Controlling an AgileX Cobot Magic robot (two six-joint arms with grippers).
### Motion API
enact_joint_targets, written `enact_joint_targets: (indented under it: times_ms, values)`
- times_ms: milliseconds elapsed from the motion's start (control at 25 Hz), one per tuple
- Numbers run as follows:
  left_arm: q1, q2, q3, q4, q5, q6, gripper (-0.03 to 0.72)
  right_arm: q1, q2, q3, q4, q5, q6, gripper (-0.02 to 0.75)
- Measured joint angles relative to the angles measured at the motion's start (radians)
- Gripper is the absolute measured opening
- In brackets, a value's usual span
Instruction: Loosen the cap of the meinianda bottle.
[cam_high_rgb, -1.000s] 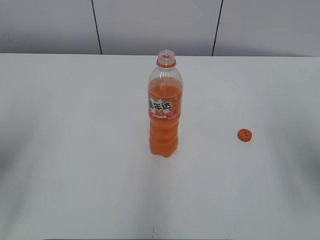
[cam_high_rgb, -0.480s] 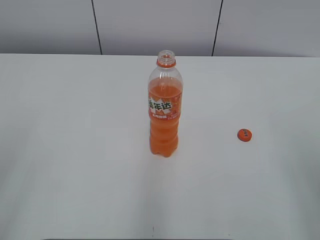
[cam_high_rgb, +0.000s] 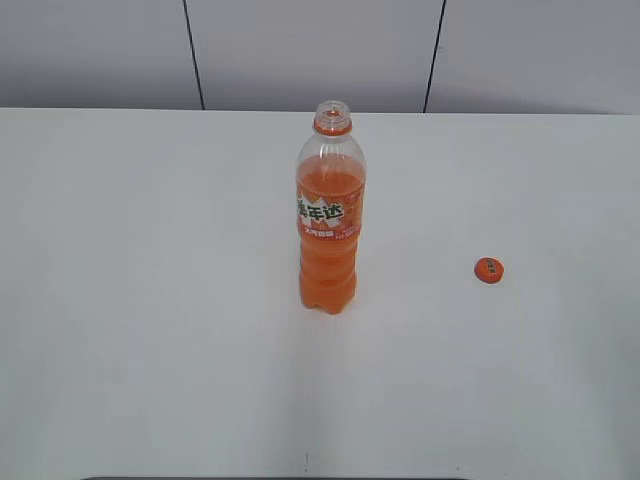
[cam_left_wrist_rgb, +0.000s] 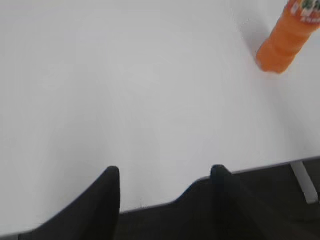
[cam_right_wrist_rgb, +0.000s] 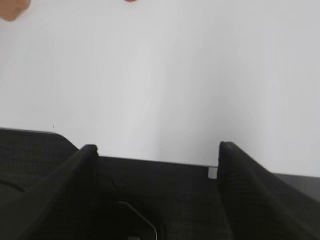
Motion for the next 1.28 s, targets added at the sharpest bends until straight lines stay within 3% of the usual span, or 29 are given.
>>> enact_joint_targets:
  times_ms: [240, 600, 800, 1080, 1280]
  values:
    - [0.0, -0.048, 0.0, 0.0, 0.002, 0.0, 0.359, 0.0, -0.158, 0.001, 0.001, -0.001, 0.0, 0.479]
    - [0.0, -0.059, 0.001, 0.002, -0.006, 0.0, 0.356, 0.0, -0.358, 0.001, 0.002, -0.001, 0.0, 0.47]
    - [0.0, -0.059, 0.001, 0.016, -0.027, 0.0, 0.355, 0.0, -0.361, 0.006, 0.002, -0.001, 0.0, 0.47]
    - [0.0, -0.059, 0.016, 0.031, -0.237, 0.0, 0.354, 0.0, -0.361, 0.006, 0.002, -0.001, -0.005, 0.47]
    - [0.0, -0.059, 0.021, 0.037, -0.27, 0.0, 0.352, 0.0, -0.361, 0.006, 0.002, -0.001, -0.014, 0.469]
